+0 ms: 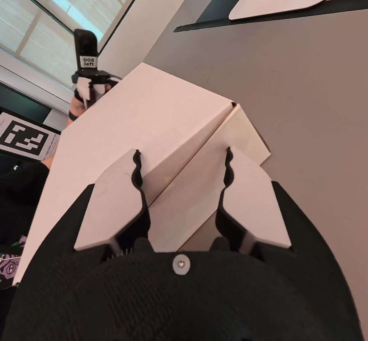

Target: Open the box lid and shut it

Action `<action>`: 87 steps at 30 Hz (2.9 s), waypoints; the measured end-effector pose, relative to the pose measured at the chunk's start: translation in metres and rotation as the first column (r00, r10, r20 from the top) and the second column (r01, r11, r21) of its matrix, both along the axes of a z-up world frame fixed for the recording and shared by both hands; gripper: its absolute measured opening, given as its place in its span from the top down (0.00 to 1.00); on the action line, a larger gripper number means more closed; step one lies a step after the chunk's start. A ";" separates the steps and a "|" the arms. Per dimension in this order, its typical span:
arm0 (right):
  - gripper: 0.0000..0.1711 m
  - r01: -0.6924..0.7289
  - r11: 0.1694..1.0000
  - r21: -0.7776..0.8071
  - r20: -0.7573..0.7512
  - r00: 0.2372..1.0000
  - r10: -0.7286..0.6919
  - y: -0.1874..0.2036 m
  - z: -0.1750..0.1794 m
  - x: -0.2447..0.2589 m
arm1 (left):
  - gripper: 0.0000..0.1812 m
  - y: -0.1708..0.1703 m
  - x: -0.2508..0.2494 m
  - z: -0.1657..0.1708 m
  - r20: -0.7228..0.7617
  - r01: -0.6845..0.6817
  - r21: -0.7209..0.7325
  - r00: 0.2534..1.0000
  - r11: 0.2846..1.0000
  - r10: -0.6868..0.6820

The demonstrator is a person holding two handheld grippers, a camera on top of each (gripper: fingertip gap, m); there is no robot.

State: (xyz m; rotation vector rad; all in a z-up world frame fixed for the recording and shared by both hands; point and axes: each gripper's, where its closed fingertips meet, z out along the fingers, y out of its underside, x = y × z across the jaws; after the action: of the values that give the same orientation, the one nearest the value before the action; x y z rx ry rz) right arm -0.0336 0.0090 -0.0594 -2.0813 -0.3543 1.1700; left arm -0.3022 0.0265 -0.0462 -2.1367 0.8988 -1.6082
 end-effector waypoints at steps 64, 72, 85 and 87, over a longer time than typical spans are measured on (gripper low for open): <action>0.39 -0.129 0.980 -0.152 0.019 0.991 0.134 -0.148 -0.033 -0.045 | 0.51 -0.129 -0.032 -0.039 -0.067 0.049 -0.027 0.996 0.998 -0.050; 0.38 -0.054 0.997 -0.056 0.076 0.995 0.058 -0.047 -0.028 -0.043 | 0.53 -0.035 -0.025 -0.035 -0.076 0.002 0.046 0.997 0.999 0.002; 0.80 0.119 0.707 0.697 0.374 0.781 -0.500 0.061 0.056 0.076 | 0.80 0.117 -0.099 0.006 0.013 -0.398 0.459 0.897 0.794 0.442; 0.96 0.131 0.716 0.686 0.454 0.692 -0.562 0.088 0.043 0.090 | 0.90 0.142 -0.102 -0.004 -0.055 -0.423 0.501 0.855 0.755 0.515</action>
State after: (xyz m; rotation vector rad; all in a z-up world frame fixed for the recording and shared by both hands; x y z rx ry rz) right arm 0.0562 0.0974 -0.0164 -1.7594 -0.5109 0.0084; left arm -0.4039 0.1682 -0.0498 -1.9625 0.6375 -0.8357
